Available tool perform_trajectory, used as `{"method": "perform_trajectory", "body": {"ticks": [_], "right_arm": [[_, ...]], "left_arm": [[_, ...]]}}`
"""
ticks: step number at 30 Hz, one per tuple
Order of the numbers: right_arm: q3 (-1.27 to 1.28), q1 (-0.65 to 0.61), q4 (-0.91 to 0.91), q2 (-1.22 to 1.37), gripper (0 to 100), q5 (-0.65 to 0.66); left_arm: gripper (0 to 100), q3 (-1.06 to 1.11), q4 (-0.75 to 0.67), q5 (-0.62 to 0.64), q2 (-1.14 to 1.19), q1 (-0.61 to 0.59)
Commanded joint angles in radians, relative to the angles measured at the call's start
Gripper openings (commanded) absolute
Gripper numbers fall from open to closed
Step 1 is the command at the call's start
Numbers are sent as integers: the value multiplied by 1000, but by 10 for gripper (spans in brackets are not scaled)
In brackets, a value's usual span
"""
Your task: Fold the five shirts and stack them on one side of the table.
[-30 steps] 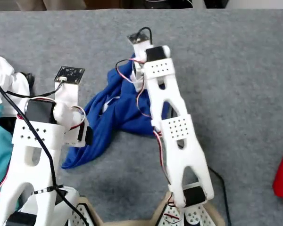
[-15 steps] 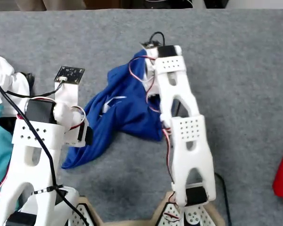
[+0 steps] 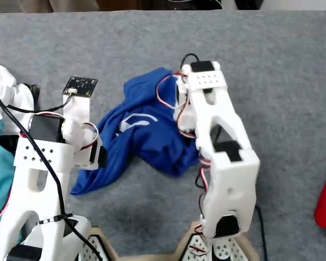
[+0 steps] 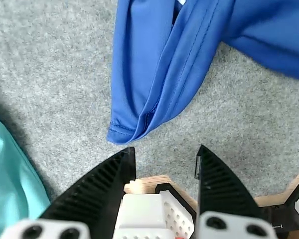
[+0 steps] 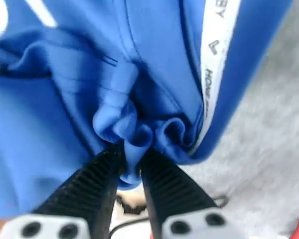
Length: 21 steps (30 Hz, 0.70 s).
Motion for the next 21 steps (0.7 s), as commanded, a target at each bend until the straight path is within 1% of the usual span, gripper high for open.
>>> {"method": "perform_trajectory", "body": {"ticks": [1, 7, 15, 19, 21], "right_arm": [[160, 19, 21, -188, 5, 3], [423, 19, 21, -387, 5, 3], [699, 21, 21, -644, 5, 3], [719, 81, 21, -762, 5, 3], [736, 107, 23, -811, 5, 23]], "left_arm": [[208, -9, 11, -6, -24, -15], [208, -9, 11, -6, -24, -15], [208, -11, 11, -8, -24, -15], [208, -17, 11, -44, -24, -15], [208, -37, 11, -63, -24, -31]]}}
